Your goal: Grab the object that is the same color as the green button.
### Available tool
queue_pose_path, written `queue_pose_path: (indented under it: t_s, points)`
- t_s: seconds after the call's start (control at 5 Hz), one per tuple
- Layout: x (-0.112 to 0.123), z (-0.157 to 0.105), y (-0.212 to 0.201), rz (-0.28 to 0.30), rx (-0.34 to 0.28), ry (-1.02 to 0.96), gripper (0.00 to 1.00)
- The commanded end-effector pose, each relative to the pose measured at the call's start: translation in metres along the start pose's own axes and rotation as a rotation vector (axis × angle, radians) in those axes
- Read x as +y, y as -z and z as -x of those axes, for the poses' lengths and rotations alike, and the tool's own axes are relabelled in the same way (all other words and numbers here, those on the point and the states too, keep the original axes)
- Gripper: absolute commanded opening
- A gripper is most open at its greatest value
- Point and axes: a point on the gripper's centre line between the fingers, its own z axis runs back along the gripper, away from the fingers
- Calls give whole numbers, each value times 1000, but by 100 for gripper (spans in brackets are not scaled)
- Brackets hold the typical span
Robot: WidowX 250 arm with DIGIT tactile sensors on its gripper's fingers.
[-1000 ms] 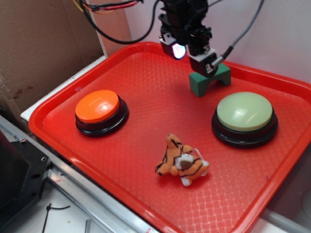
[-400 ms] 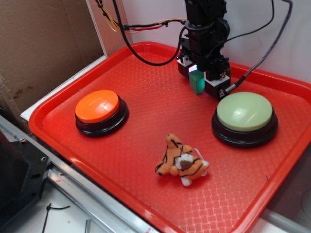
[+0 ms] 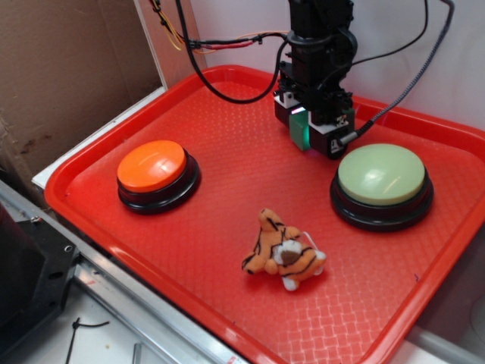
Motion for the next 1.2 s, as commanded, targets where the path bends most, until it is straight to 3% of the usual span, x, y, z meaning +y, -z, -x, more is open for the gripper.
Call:
queue_pose_path:
  t_s: [0.0, 0.2, 0.4, 0.6, 0.8, 1.0]
  points:
    - [-3, 36, -84, 15, -8, -122, 0]
    - [-10, 75, -108, 8, -29, -173, 0]
    - [-14, 120, -132, 41, -50, -203, 0]
    - [-13, 151, -145, 55, -110, -216, 0]
    - [-18, 164, -146, -4, -150, -239, 0]
    - [-22, 161, -143, -22, -163, -228, 0]
